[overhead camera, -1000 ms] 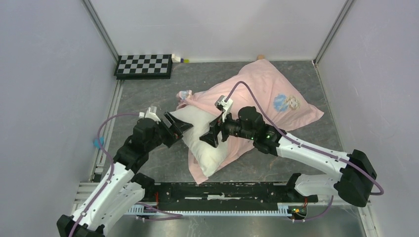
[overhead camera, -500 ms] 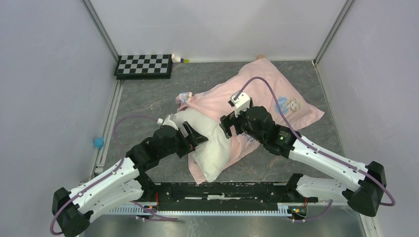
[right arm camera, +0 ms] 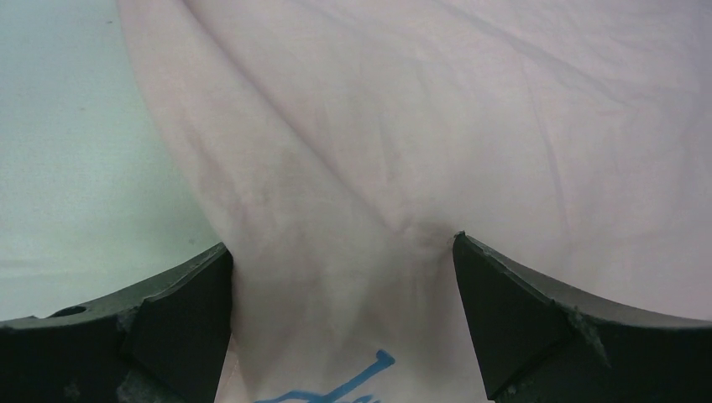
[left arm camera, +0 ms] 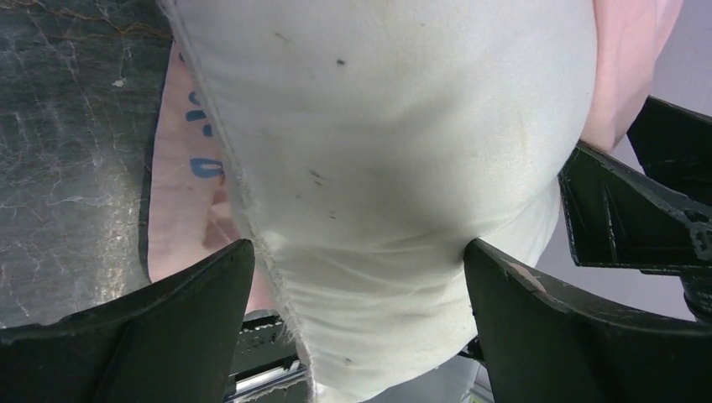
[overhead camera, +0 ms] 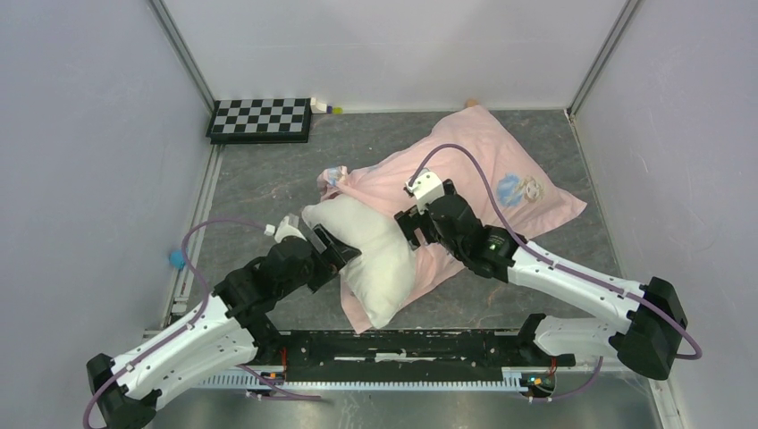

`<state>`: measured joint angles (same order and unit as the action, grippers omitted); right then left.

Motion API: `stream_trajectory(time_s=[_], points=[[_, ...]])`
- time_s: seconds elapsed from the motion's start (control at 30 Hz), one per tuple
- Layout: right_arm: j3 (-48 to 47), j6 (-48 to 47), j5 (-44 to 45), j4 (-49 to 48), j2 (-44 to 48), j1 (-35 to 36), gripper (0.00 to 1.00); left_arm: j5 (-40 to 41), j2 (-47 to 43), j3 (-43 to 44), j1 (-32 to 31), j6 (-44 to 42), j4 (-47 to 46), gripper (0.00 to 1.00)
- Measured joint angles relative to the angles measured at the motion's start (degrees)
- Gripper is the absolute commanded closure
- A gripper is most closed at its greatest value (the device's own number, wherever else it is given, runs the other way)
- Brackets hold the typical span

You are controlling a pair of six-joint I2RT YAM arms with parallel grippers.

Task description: Remove the pillowcase from the pillow

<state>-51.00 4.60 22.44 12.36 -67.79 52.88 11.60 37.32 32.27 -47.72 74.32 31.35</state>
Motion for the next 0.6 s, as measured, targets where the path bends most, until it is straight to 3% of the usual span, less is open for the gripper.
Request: stream_trajectory(time_s=[0.27, 0.57, 0.6], points=[[1.2, -0.7, 1.4, -1.7, 0.0, 0.0, 0.02, 0.3, -0.2, -2.1, 0.0, 0.4, 0.8, 0.00], [2.0, -1.8, 2.1, -2.1, 0.0, 0.0, 0.02, -4.8, 5.2, -13.3, 0.0, 1.7, -24.7, 0.00], [2.1, -2.0, 2.5, -2.1, 0.0, 0.0, 0.02, -5.2, 6.6, -13.3, 0.0, 1.7, -26.8, 0.04]])
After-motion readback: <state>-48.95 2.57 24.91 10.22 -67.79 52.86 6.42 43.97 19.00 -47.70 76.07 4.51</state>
